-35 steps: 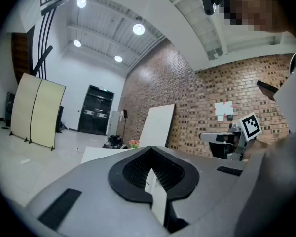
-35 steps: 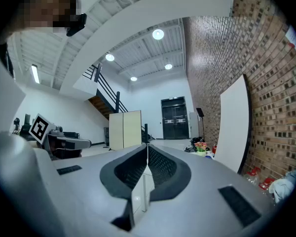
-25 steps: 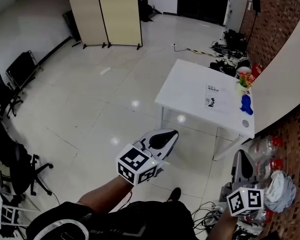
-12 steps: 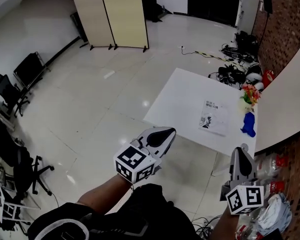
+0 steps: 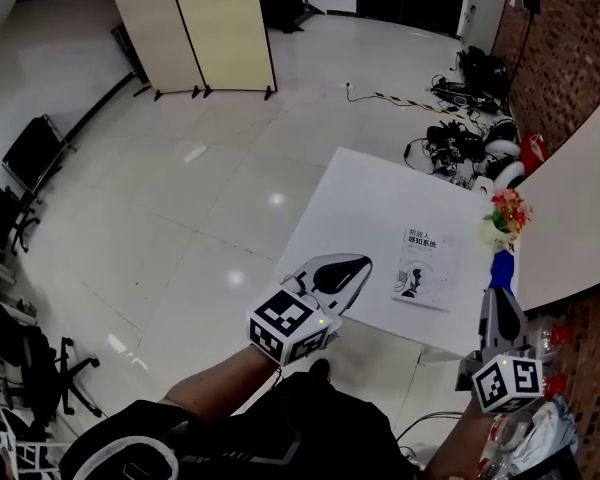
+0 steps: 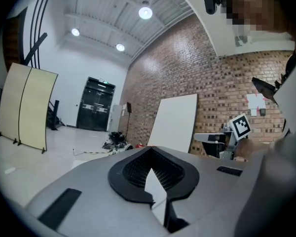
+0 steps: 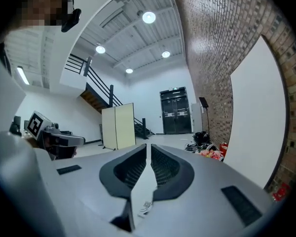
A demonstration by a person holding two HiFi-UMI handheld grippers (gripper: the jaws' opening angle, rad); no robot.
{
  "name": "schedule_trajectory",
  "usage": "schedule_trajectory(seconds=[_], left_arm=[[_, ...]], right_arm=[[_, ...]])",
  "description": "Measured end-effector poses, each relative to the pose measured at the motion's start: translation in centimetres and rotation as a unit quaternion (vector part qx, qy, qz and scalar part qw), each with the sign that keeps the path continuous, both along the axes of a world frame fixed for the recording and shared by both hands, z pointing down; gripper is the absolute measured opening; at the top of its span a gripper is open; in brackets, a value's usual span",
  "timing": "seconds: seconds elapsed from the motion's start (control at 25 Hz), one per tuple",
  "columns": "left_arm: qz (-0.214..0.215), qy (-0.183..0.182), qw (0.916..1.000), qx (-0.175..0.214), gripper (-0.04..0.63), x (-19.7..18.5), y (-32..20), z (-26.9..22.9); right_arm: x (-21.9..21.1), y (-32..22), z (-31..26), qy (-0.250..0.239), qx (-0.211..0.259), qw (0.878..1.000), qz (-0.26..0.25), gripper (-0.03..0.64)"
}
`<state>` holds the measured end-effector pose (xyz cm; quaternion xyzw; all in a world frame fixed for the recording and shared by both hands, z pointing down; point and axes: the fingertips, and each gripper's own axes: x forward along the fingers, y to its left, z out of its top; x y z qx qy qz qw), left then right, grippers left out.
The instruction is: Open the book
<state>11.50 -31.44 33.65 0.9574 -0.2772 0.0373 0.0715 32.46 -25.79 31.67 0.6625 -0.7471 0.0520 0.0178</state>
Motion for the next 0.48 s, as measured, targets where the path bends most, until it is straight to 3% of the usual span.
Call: schedule_trajectory(seconds=[0.16, 0.32, 0.4, 0.48], left_arm=[[0.004, 0.001, 0.9999, -0.015, 0.002, 1.2, -5.1, 1.5], [0.011, -0.019, 0.9968, -0.077, 0.002, 3.8, -8.5, 6.3], [0.006, -0.032, 0.9952, -0.092, 0.002, 5.1, -10.3, 8.4], [-0.004, -0.048, 0.9932, -0.106, 0.002, 6.4, -12.3, 10.5]], right_arm=[[1.8, -5.1, 1.9, -0.01, -0.024, 0.999, 0.022, 0.002], [4.2, -9.3, 7.4, -0.018, -0.089, 0.996, 0.024, 0.006], [5.6, -11.2, 10.9, -0.024, -0.127, 0.991, 0.018, 0.099], [6.8, -13.1, 15.0, -0.033, -0.17, 0.985, 0.011, 0.103]])
